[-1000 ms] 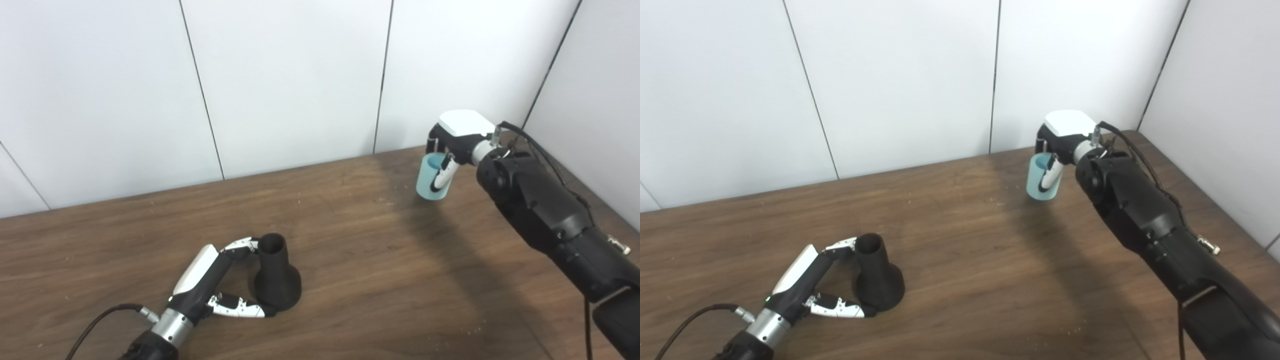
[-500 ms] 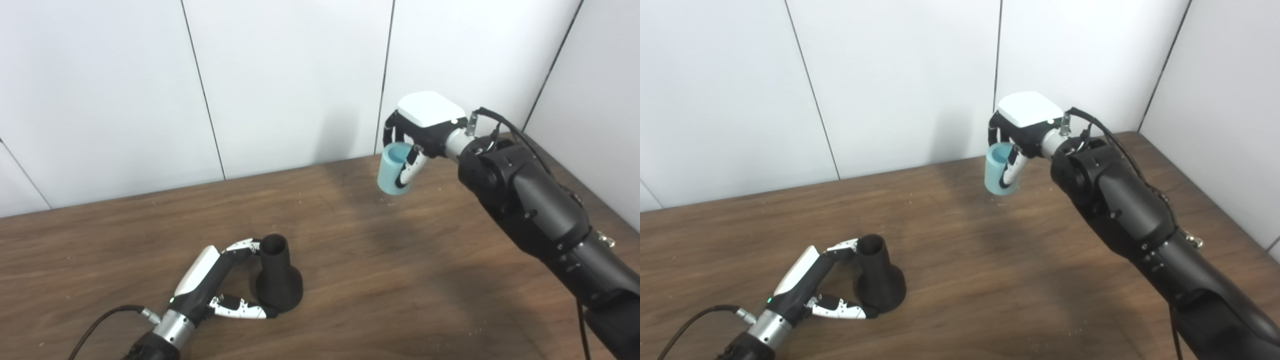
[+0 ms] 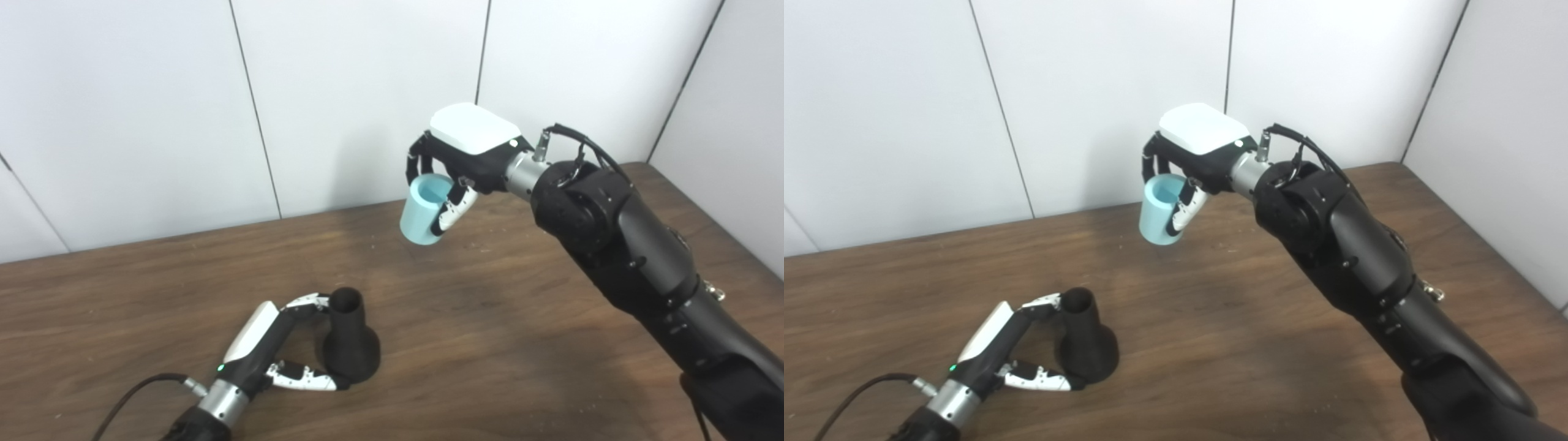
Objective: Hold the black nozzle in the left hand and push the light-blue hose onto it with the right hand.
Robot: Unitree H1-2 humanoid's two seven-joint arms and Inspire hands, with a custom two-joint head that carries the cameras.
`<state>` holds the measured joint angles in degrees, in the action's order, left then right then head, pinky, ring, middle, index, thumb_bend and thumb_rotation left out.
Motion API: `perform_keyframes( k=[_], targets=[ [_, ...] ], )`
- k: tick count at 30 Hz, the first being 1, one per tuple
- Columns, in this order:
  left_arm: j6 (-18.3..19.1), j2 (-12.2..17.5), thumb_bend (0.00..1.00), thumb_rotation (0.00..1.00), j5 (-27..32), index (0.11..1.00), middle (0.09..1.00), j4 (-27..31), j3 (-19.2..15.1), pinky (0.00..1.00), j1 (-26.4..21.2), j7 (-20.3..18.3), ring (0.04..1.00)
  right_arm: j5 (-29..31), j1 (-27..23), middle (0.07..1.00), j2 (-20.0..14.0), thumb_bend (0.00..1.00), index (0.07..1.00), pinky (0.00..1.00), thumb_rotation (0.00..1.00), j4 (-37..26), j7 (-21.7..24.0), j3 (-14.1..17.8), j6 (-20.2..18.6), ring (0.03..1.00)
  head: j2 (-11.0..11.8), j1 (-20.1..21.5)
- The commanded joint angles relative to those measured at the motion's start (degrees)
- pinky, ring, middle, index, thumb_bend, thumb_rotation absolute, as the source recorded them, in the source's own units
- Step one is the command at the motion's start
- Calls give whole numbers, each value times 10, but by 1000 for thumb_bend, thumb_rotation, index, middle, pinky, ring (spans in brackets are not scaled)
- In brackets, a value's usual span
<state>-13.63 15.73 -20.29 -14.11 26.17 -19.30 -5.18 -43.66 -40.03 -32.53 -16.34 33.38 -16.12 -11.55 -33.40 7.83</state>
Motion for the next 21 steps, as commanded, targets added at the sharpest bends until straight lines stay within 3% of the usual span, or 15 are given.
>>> perform_keyframes(
  k=[1, 12, 21],
  targets=[
    [50, -6, 519, 68, -49, 483, 767, -39, 39, 877, 52, -44, 862, 16, -32, 401, 0, 522, 514, 209, 0, -27, 3, 16, 6, 281, -4, -14],
    [77, -19, 520, 71, -70, 482, 764, -27, 50, 863, 46, -43, 852, 43, -58, 418, 31, 523, 520, 237, 0, -56, 63, 7, -8, 317, -13, -51],
    [89, -28, 519, 69, -71, 482, 761, -25, 52, 861, 44, -42, 851, 48, -78, 393, 33, 521, 513, 180, 0, -75, 127, -1, -33, 256, -21, -61]
  ],
)
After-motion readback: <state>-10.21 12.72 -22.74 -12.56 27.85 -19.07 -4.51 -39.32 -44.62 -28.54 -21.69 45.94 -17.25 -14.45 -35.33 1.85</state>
